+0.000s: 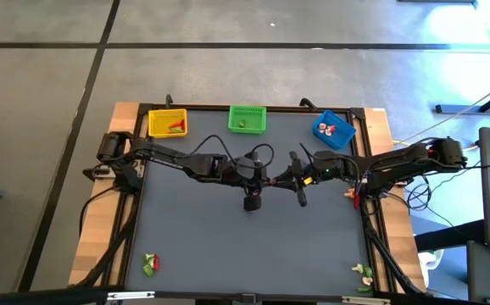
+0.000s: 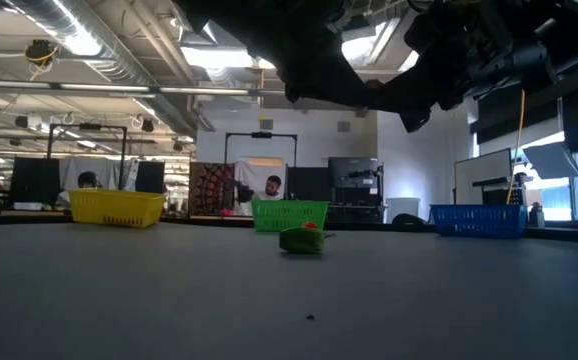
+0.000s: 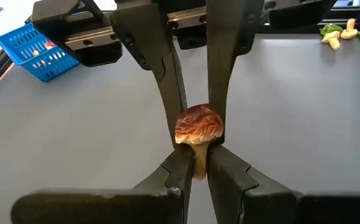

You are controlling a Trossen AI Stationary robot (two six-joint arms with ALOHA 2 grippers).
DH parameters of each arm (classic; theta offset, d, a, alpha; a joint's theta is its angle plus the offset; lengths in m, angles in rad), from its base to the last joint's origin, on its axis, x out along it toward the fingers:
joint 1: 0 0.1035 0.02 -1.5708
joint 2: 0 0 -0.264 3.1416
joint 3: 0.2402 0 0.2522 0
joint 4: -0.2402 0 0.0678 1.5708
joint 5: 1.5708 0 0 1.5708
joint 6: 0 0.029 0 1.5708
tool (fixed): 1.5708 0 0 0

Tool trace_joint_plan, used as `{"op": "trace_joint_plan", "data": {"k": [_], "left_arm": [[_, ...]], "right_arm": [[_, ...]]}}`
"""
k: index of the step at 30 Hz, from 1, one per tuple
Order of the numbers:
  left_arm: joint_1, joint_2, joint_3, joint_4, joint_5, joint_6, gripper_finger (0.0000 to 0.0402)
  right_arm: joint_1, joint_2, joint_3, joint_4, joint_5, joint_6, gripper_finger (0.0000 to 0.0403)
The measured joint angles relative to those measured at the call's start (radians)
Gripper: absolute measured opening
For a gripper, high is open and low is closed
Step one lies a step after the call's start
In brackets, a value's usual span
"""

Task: Sort produce into baskets
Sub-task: Put the brown mushroom into the blue basket

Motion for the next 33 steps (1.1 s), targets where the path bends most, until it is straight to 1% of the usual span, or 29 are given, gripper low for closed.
{"op": "trace_joint_plan", "data": {"k": [3, 8, 11, 15, 19, 23, 26, 29, 31, 33], "left_arm": [[0.000, 0.000, 0.000, -0.002, 0.000, -0.007, 0.0043], [0.004, 0.000, 0.000, -0.007, 0.013, -0.029, 0.0043], [0.007, -0.002, 0.000, -0.010, 0.059, 0.008, 0.0043], [0.000, -0.002, 0.000, -0.007, 0.064, 0.052, 0.0043], [0.001, -0.002, 0.000, -0.006, 0.068, 0.007, 0.0043], [0.009, -0.002, 0.000, -0.005, 0.075, -0.003, 0.0047], [0.016, -0.005, 0.000, -0.015, 0.080, -0.015, 0.0072], [0.021, -0.006, 0.001, -0.016, 0.076, -0.019, 0.0110], [0.026, -0.007, 0.001, -0.018, 0.073, -0.023, 0.0136], [0.025, -0.012, 0.002, -0.018, 0.065, -0.022, 0.0156]], "right_arm": [[0.000, 0.000, 0.000, 0.001, -0.001, -0.011, 0.0040], [0.001, 0.000, 0.000, 0.002, 0.011, -0.016, 0.0044], [0.002, 0.000, 0.000, 0.004, 0.028, -0.024, 0.0045], [0.002, 0.000, 0.000, 0.003, 0.028, -0.044, 0.0043], [0.002, 0.000, 0.000, 0.003, 0.034, -0.046, 0.0044], [0.001, 0.000, 0.000, -0.001, 0.037, -0.046, 0.0044], [0.001, -0.001, 0.000, -0.006, 0.061, -0.071, 0.0044], [0.001, -0.013, 0.003, -0.019, 0.124, -0.122, 0.0044], [0.001, -0.023, 0.022, -0.064, 0.166, -0.153, 0.0044], [0.001, -0.039, 0.052, -0.144, 0.208, -0.185, 0.0044]]}}
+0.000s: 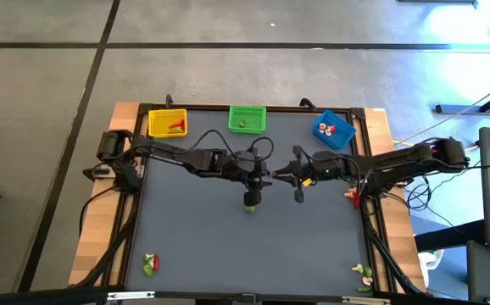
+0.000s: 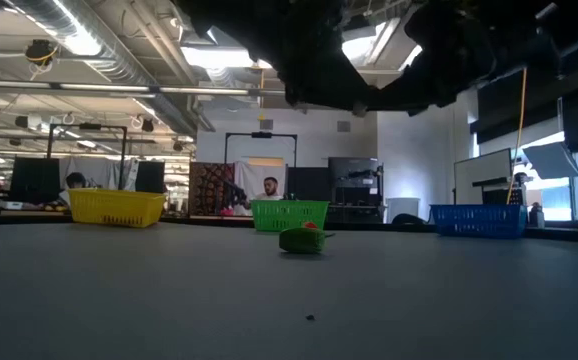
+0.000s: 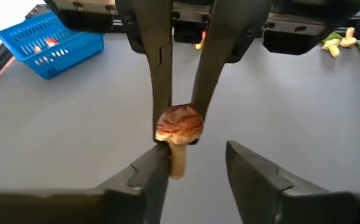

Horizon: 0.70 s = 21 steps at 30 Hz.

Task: Sort produce into baskets
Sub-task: Put the brown mushroom into the blue basket

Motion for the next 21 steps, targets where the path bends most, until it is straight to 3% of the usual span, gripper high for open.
{"op": "trace_joint_plan", "data": {"k": [11, 21], "left_arm": [[-0.006, -0.015, -0.002, -0.133, 0.020, -0.124, 0.0184], [-0.006, -0.015, -0.002, -0.160, 0.002, -0.131, 0.0185]], "right_arm": [[0.000, -0.094, 0.132, -0.433, 0.265, -0.070, 0.0044], [-0.046, -0.178, 0.137, -0.601, 0.429, -0.096, 0.0044]]}}
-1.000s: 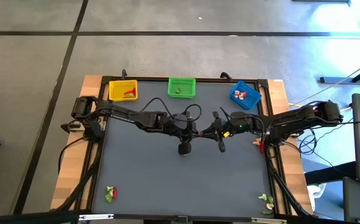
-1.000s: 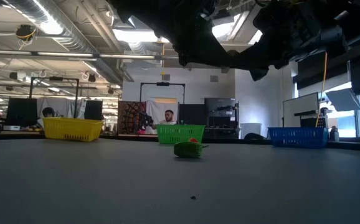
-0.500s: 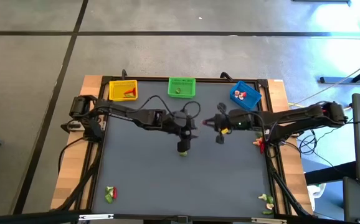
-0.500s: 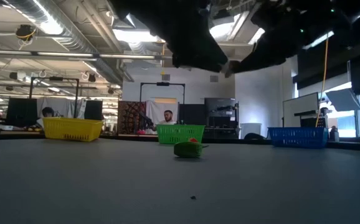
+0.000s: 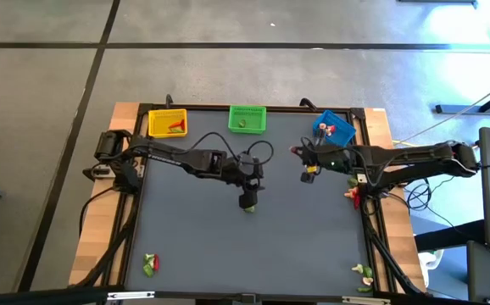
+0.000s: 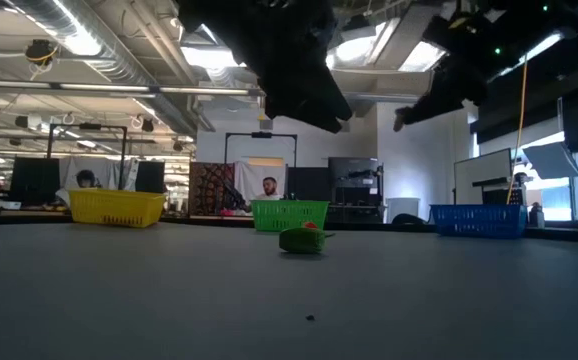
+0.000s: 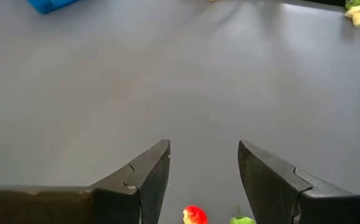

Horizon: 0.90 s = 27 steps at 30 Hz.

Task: Sort produce into baskets
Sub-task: Put the brown mushroom into the blue basket

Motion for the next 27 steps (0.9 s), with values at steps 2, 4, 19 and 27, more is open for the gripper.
{"op": "trace_joint_plan", "data": {"k": [2, 4, 19, 27], "left_arm": [[-0.001, 0.000, 0.000, 0.006, -0.004, 0.004, 0.0185], [-0.005, 0.000, -0.004, 0.027, -0.019, 0.004, 0.0185], [-0.011, 0.001, -0.147, 0.193, -0.033, -0.044, 0.0184], [-0.011, 0.001, -0.164, 0.194, -0.079, -0.054, 0.0184]], "right_arm": [[-0.056, -0.017, 0.000, -0.035, -0.005, 0.001, 0.0044], [-0.119, -0.029, 0.000, -0.066, -0.011, 0.001, 0.0044], [-0.736, -0.025, -0.001, -0.077, -0.254, 0.020, 0.0044], [-0.916, 0.064, -0.001, -0.034, -0.366, 0.103, 0.0044]]}}
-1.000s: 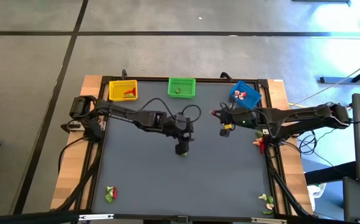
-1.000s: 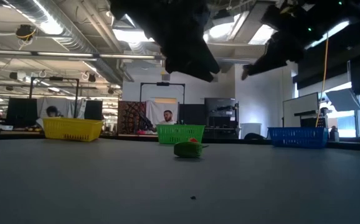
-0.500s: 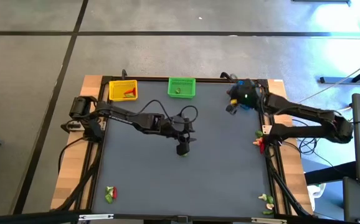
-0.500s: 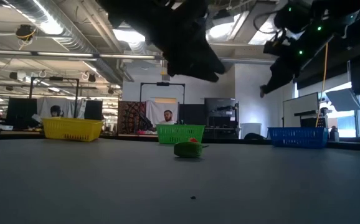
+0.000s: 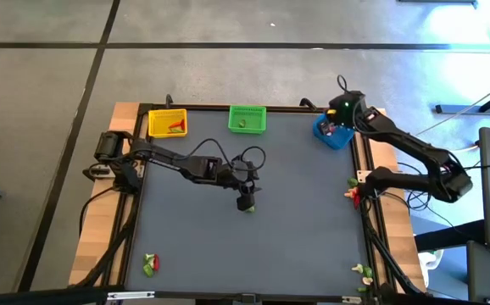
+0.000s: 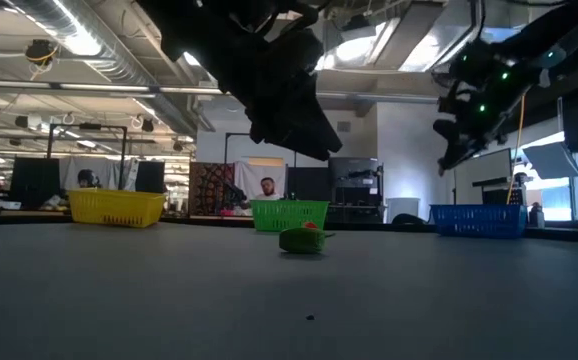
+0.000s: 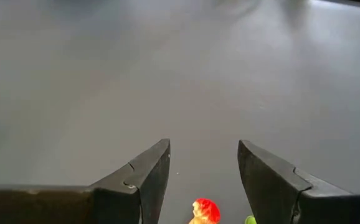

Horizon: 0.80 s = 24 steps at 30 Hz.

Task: Sort produce into baskets
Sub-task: Put the brown mushroom into the blue basket

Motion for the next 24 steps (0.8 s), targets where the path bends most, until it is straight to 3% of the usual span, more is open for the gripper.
{"op": "trace_joint_plan", "data": {"k": [5, 12, 20, 24], "left_arm": [[0.000, 0.000, 0.000, -0.006, 0.000, -0.002, 0.0184], [0.000, 0.000, 0.000, -0.007, 0.000, -0.010, 0.0184], [0.000, 0.000, 0.000, -0.007, 0.000, -0.010, 0.0184], [0.000, 0.000, 0.000, -0.006, 0.000, -0.010, 0.0184]], "right_arm": [[-0.024, 0.116, 0.000, 0.013, -0.060, 0.000, 0.0044], [-0.022, 0.244, 0.000, 0.011, -0.034, -0.001, 0.0044], [-0.022, 0.289, 0.000, 0.009, 0.019, -0.003, 0.0045], [-0.022, 0.289, 0.000, 0.010, 0.013, -0.002, 0.0072]]}}
